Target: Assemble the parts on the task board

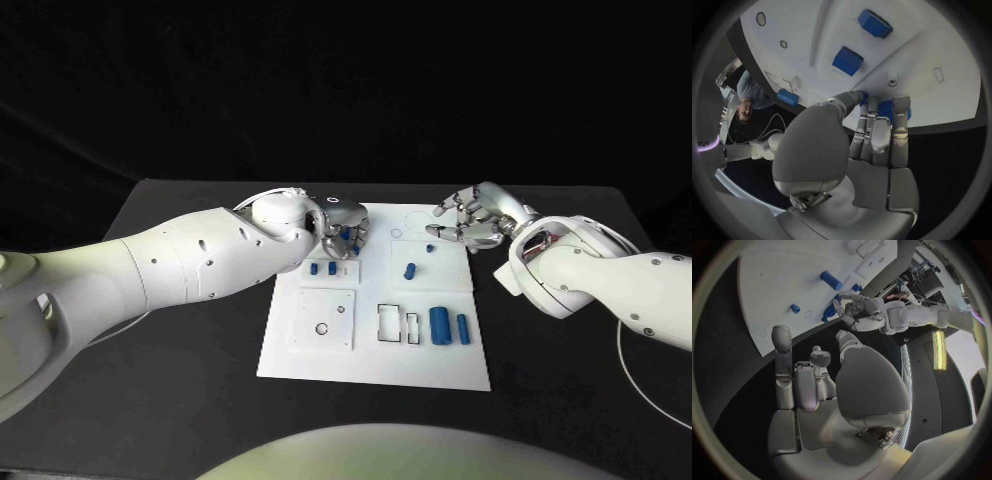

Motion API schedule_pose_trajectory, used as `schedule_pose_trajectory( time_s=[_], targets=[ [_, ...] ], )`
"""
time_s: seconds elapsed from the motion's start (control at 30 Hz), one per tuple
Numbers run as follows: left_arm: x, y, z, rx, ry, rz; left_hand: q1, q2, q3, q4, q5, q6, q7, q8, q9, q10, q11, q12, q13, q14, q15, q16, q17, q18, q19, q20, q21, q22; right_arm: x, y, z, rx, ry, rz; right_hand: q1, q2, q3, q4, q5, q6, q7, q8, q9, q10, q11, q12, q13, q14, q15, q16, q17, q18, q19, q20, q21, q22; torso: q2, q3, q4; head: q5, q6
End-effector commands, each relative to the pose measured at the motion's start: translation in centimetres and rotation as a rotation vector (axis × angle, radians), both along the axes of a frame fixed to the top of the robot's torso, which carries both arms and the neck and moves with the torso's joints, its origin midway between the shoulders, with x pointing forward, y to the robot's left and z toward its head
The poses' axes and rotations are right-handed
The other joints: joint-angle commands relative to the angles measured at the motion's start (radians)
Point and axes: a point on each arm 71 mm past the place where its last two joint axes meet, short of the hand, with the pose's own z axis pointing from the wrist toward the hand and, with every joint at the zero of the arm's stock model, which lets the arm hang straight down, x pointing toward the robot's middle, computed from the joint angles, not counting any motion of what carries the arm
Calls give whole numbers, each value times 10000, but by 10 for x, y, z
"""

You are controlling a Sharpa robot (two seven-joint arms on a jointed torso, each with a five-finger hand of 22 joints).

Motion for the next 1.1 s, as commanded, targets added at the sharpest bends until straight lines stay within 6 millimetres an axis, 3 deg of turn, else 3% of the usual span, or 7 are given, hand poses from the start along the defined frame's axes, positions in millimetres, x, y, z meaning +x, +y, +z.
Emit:
schedule_pose_trajectory(
  time_s=[0.03,0.17,0.53,0.93,1.1],
  targets=[
    [-2,-3,-2,-69,267,-151,-76,65,53,-23,-58,74,-5,-71,17,102,2,-139,-41,99,5,71,-4,-100,60,-34,70,618,-1,2,0,-67,-41,135,87,3,52,19,57,-24,13,13,9,-52,-28,-7,9,163,1,-31,15,137,-90,1,-55,7,-1,2,0,-16,-16],
    [-2,-3,-3,-80,298,-156,-118,74,70,-26,-68,106,-5,-104,30,150,14,-290,-84,95,9,73,-39,-106,48,-27,97,615,-1,2,0,-67,-43,140,87,3,52,19,57,-24,13,13,9,-52,-28,-7,9,163,1,-31,15,137,-90,1,-55,7,-3,4,-2,-16,-15],
    [-1,0,-3,-217,163,-49,27,367,263,-322,-44,630,-98,-75,203,991,-111,-901,-133,401,-100,292,315,-187,283,-114,862,746,-1,2,0,-69,-53,144,87,3,52,19,57,-24,13,13,9,-52,-28,-7,9,163,1,-31,15,137,-90,1,-55,7,-9,4,-3,-25,-7],
    [-3,10,7,-1152,-24,221,-28,358,365,-493,-4,538,8,-272,210,1142,-38,-1354,-169,411,-49,273,204,-212,287,-101,1027,753,0,2,0,-83,-62,122,89,5,65,20,58,-12,11,21,13,-24,-29,28,48,166,1,-25,28,137,-91,2,-61,9,-32,10,8,4,54],
    [-6,18,16,-1606,-55,353,-40,345,370,-518,21,557,4,-281,219,1175,-39,-1407,-168,416,-49,274,202,-215,293,-98,1065,758,0,1,0,-97,-63,107,89,5,65,20,58,-12,11,21,13,-24,-29,28,48,166,1,-25,28,137,-91,2,-61,9,-26,-4,23,18,75]
  ],
)
